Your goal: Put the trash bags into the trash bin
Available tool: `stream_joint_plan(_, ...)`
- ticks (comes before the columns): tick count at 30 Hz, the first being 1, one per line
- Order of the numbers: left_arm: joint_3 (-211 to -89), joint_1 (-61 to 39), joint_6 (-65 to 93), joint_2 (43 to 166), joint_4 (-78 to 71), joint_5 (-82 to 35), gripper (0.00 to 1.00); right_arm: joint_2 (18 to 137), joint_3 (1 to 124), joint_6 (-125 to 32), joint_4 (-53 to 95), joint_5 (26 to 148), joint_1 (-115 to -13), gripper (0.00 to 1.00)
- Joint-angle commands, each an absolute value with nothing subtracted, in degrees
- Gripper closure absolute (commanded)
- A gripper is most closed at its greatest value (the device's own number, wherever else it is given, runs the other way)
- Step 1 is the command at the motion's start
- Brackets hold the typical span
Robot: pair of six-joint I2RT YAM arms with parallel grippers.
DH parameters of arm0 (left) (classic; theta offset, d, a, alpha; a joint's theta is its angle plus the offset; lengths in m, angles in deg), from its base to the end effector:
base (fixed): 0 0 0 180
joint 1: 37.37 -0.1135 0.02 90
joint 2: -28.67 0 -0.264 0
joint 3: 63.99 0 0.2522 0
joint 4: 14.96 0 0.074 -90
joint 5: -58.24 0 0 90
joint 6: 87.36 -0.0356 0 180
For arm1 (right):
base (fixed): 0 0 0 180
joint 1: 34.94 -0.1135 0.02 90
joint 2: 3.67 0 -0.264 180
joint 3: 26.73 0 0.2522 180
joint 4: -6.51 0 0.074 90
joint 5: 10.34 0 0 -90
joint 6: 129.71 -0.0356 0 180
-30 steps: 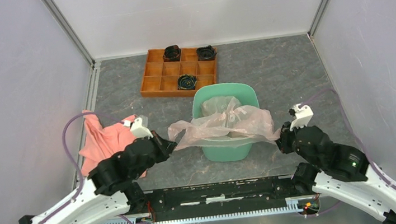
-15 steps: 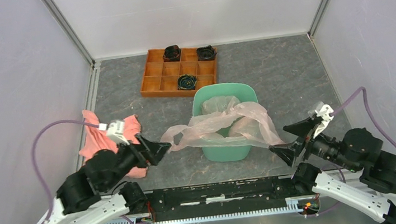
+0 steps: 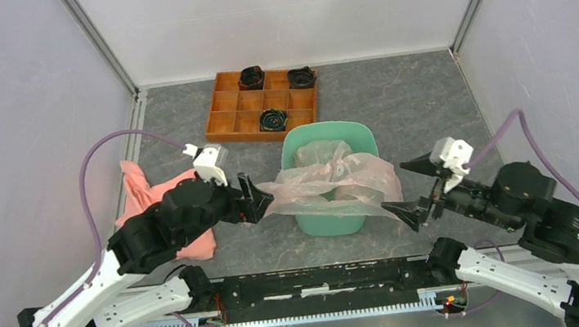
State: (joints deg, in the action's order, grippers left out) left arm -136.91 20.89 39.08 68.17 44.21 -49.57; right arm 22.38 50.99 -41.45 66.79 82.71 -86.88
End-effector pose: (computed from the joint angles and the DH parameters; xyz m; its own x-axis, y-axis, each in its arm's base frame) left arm 0.0745 -0.0997 0.3735 -0.5787 -0.1394 -0.8035 0.3990 0.8109 -0.4281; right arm 0.0278 0.0386 0.4109 -0.1171 -0.1004 -0.9880 -0.8155 0.5775 0.0380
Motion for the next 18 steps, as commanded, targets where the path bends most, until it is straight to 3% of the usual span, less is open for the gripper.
stream_joint_plan(1,-138.3,21.0,34.8,69.0,41.2,-48.8,0.11,25.9,50.5,-37.8,62.7,83.9,-86.8,0.05)
stream_joint_plan(4,-137.7,21.0,35.6,69.8,41.8,-51.5,0.26,26.4,49.9,-39.6,62.1,73.9,-86.8,0.20)
stream_joint_plan(7,-139.2,21.0,36.0,73.0,43.3,-54.7,0.41,27.3,50.5,-42.6,62.0,61.1,-86.8,0.57)
stream_joint_plan(10,-142.3,20.7,35.8,77.1,44.9,-57.5,0.61,28.6,50.0,-43.6,59.7,55.2,-86.8,0.81)
stream_joint_plan(11,-143.3,20.5,35.5,78.0,45.0,-58.5,0.69,29.5,50.0,-43.7,59.1,54.0,-86.8,0.94)
stream_joint_plan(12,-144.2,20.2,35.2,78.7,45.0,-59.4,0.75,30.5,50.1,-44.1,58.7,52.3,-86.9,0.99)
stream_joint_plan(18,-149.7,12.8,31.3,83.5,43.4,-58.0,0.96,37.1,50.1,-41.1,54.3,47.4,-86.8,1.00)
